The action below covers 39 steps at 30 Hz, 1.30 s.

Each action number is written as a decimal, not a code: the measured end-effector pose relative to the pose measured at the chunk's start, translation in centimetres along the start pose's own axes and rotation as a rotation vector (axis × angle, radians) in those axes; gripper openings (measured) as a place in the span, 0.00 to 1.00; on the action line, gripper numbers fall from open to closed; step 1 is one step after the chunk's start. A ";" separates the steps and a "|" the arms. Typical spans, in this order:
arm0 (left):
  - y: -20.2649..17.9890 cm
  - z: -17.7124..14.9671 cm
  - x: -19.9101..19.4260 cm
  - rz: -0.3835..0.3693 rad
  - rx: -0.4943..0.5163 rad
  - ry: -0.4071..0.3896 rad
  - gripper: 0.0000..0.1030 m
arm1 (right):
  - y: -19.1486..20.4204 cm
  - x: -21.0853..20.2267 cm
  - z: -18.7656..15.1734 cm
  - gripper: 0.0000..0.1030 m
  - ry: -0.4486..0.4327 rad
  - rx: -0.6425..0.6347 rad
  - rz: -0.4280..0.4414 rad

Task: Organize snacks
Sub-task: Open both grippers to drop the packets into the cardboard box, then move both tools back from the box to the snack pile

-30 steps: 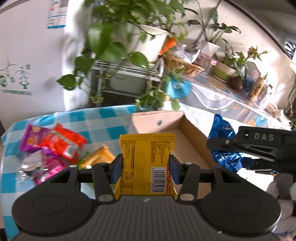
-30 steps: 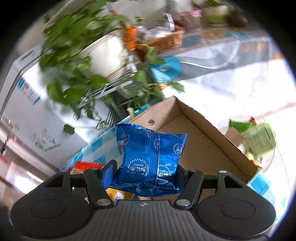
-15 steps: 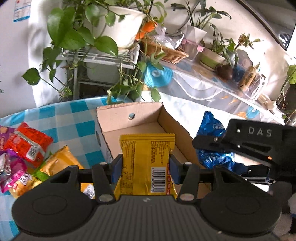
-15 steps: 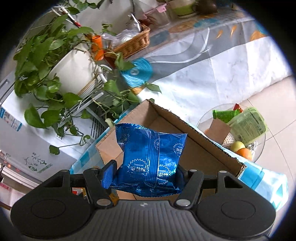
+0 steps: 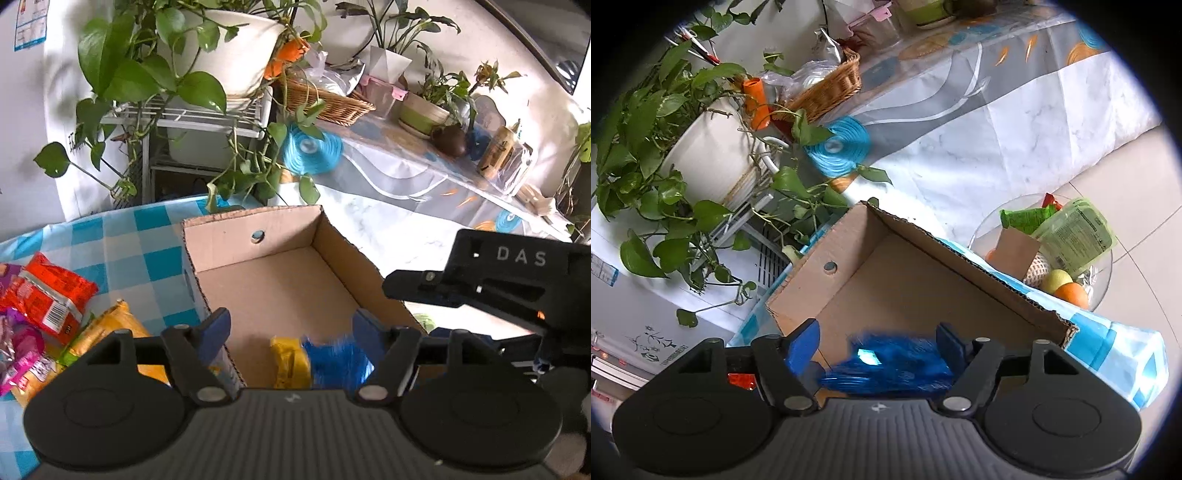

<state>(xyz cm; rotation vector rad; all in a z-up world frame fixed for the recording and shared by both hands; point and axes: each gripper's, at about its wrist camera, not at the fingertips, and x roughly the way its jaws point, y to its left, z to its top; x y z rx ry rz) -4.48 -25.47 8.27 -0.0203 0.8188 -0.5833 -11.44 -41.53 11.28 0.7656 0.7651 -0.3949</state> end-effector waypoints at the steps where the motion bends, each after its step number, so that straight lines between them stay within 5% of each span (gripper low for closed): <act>1: 0.1 0.1 -0.1 0.008 0.002 0.001 0.73 | 0.1 0.0 0.0 0.74 -0.001 -0.005 0.004; 23: 3.8 0.1 -2.8 0.153 0.078 0.008 0.87 | 3.2 0.5 -1.1 0.81 -0.014 -0.175 0.006; 39: 11.4 0.0 -5.5 0.234 0.027 -0.003 0.90 | 6.8 1.3 -3.0 0.87 -0.027 -0.360 -0.002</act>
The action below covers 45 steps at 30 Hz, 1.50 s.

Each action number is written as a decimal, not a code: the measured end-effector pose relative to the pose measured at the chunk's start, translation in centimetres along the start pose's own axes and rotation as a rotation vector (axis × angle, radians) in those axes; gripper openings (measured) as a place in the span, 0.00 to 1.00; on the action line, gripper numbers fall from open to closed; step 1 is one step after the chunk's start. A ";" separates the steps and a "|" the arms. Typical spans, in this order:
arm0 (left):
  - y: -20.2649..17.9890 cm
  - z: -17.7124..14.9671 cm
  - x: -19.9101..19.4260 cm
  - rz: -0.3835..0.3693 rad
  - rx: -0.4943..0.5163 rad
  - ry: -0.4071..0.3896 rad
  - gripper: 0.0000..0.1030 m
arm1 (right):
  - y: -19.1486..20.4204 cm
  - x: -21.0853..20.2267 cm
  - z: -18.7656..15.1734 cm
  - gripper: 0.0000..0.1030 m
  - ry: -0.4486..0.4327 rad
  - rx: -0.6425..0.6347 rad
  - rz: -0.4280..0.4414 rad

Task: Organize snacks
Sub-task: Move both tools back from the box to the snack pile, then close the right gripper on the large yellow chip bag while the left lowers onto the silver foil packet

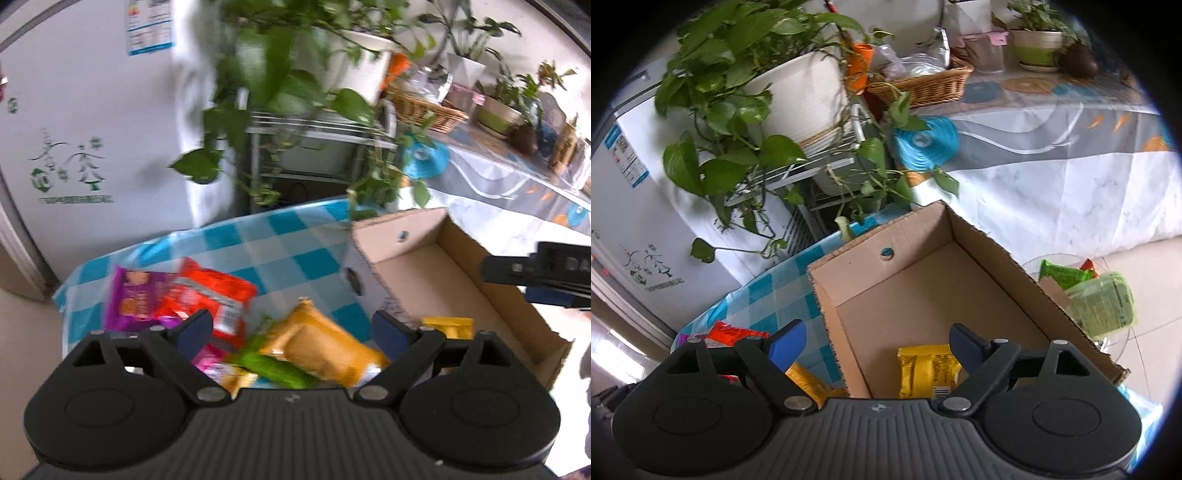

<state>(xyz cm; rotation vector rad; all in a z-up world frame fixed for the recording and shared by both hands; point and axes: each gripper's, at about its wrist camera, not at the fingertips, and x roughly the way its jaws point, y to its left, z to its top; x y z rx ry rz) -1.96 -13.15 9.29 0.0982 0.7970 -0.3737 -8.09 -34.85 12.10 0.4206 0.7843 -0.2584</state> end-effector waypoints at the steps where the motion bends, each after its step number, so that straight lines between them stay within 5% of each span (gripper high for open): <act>1: 0.8 0.0 -0.1 0.011 -0.003 -0.003 0.91 | 0.2 0.0 -0.1 0.87 -0.001 -0.007 0.010; 17: 11.7 -0.8 -0.6 0.123 -0.104 0.001 0.92 | 5.0 1.1 -1.4 0.88 0.027 -0.181 0.131; 30: 16.3 -2.5 2.9 0.079 -0.282 0.122 0.92 | 10.0 4.2 -3.5 0.88 0.151 -0.449 0.278; 45: 15.2 -2.6 7.6 0.056 -0.336 0.219 0.92 | 11.7 9.2 -5.4 0.87 0.253 -0.613 0.179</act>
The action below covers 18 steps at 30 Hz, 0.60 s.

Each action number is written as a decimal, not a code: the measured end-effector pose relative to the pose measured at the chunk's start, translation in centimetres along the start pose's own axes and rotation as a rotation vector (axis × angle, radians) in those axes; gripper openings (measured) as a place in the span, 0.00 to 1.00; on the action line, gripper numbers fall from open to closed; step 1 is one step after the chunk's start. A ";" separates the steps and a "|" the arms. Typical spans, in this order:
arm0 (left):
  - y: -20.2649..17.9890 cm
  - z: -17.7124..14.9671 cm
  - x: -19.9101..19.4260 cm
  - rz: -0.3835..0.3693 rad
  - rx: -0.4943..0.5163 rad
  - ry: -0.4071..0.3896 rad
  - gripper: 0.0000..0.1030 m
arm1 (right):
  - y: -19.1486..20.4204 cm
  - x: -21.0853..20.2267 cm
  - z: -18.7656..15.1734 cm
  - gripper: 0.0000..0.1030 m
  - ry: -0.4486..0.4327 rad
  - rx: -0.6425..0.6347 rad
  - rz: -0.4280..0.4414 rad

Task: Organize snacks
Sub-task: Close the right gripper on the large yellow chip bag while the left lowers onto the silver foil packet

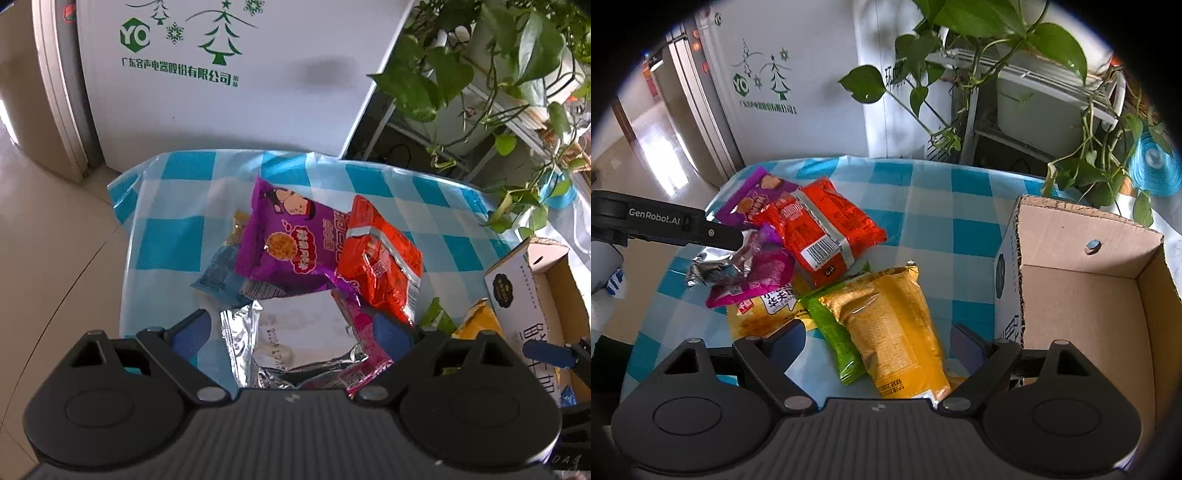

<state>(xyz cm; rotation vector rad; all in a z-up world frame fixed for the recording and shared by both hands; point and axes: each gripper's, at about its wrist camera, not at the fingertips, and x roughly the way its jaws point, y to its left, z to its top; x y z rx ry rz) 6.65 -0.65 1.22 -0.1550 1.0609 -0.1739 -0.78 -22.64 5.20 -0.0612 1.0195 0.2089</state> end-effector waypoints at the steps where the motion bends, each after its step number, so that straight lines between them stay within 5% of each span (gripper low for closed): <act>1: -0.1 0.1 0.2 0.001 0.002 0.003 0.92 | 0.0 0.2 0.0 0.87 0.005 -0.002 0.001; 12: -0.3 0.1 2.3 0.030 0.002 0.049 0.91 | 0.3 2.9 0.0 0.75 0.087 -0.001 -0.058; 18: 0.2 -0.2 1.7 -0.004 0.018 0.039 0.76 | 0.7 2.6 -0.2 0.63 0.106 0.023 -0.048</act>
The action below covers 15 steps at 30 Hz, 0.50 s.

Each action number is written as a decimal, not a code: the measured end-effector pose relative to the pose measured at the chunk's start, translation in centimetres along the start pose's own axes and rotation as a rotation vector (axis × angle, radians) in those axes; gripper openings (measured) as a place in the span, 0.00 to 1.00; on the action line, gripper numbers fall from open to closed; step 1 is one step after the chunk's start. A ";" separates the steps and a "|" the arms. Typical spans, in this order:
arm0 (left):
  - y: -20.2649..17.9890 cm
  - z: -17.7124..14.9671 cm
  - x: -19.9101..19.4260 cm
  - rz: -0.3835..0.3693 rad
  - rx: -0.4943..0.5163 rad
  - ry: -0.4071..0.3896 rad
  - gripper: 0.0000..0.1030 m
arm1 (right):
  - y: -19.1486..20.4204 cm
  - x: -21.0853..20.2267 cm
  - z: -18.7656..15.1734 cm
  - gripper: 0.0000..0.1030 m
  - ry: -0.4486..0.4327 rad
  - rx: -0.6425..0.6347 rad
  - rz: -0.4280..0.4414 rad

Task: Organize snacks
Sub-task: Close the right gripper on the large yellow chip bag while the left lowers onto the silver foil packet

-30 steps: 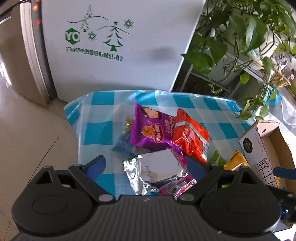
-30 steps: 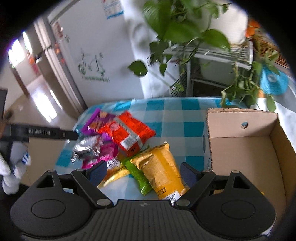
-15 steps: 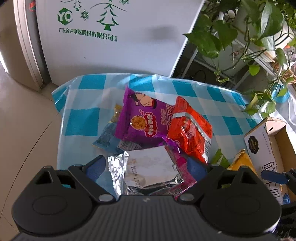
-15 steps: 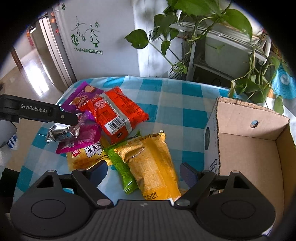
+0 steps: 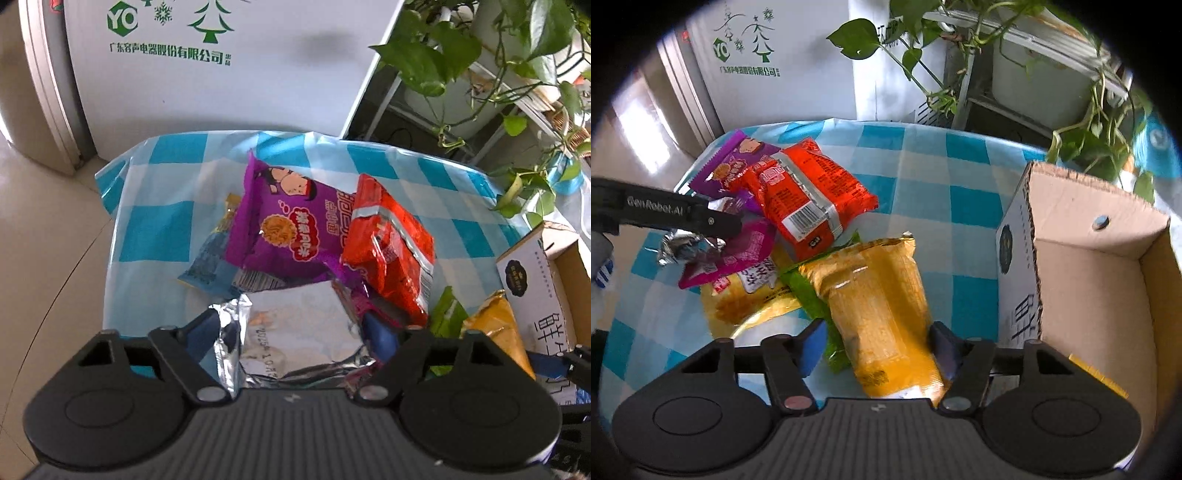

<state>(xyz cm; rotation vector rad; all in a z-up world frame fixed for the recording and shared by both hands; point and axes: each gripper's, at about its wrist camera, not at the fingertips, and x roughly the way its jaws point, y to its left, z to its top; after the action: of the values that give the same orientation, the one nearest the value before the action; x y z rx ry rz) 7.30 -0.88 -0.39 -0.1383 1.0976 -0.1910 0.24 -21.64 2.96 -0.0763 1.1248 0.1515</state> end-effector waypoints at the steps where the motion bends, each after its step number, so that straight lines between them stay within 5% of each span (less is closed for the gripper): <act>1: 0.1 0.0 -0.2 -0.004 0.002 0.000 0.74 | -0.1 -0.1 0.0 0.62 0.002 0.012 0.017; 6: 0.8 0.0 -0.8 -0.009 0.012 -0.012 0.74 | -0.1 -0.6 -0.2 0.62 0.019 0.054 0.113; 15: 0.0 -0.1 0.6 0.028 0.039 0.010 0.88 | -0.4 0.8 0.0 0.72 0.034 0.127 0.072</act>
<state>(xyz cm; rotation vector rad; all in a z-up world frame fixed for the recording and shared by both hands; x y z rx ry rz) 7.49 -1.03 -0.93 -0.0876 1.1042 -0.1882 0.69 -21.94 2.23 0.0747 1.1688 0.1429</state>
